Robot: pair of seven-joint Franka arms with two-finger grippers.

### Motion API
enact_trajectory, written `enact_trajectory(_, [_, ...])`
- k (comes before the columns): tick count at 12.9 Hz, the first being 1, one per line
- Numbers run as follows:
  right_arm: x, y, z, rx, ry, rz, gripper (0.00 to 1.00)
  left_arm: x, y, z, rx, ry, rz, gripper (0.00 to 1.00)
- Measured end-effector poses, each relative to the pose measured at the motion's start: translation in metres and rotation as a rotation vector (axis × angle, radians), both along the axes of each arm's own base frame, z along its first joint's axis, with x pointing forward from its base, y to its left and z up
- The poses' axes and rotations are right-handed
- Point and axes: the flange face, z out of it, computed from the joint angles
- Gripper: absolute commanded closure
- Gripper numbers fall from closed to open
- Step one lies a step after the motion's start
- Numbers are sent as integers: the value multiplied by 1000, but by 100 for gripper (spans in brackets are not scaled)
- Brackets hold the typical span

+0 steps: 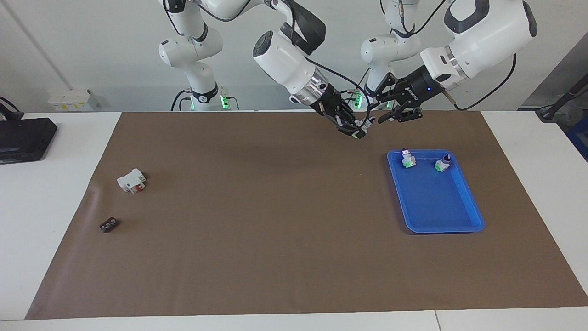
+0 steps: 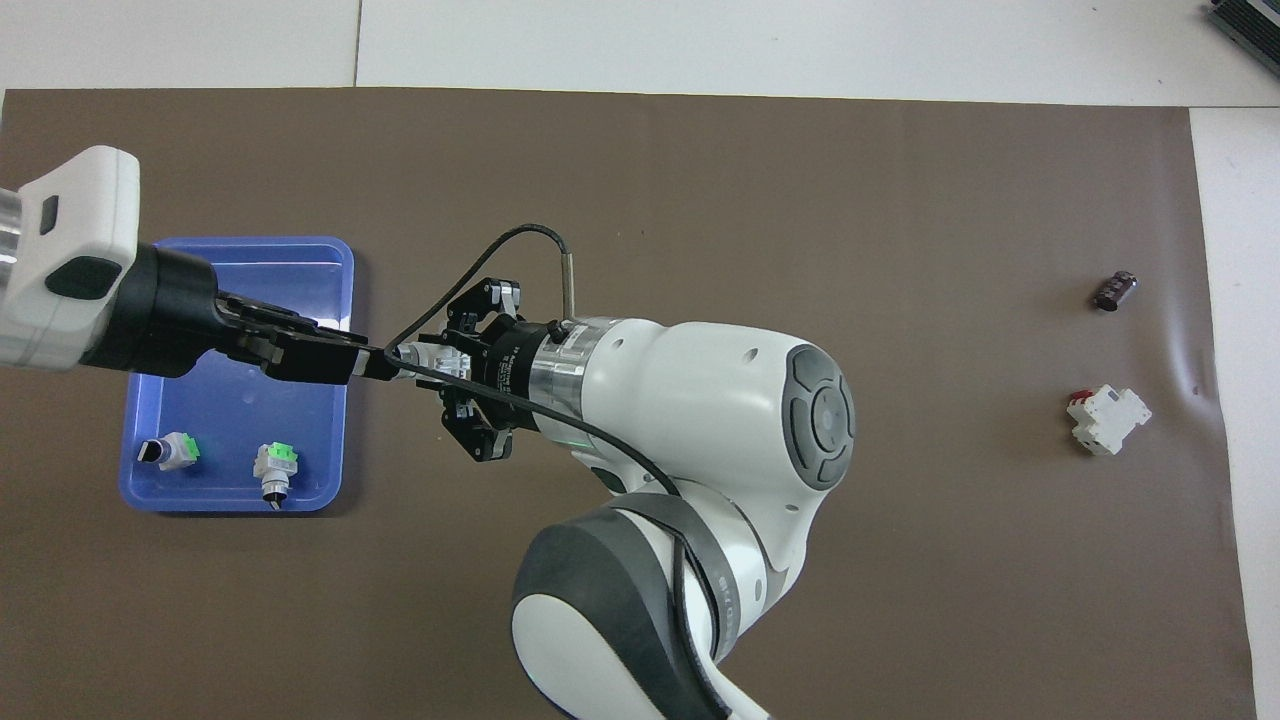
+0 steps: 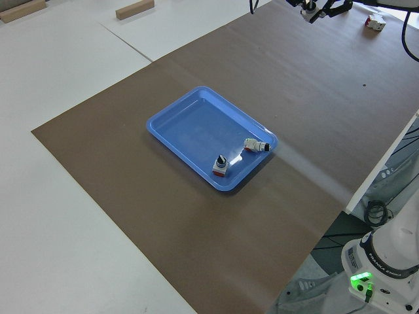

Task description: Turn and place switch with both arms

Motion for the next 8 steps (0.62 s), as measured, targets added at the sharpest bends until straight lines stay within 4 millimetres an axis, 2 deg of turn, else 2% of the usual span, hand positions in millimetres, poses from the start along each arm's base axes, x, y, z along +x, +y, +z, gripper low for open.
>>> enact_trajectory(3, [0,0,0,0,0,0,100,-1,-8,-9,3,-5,5,55])
enact_trajectory(8, [0,0,0,0,0,0,100,-9,-6,-18,11,-12,-18,61])
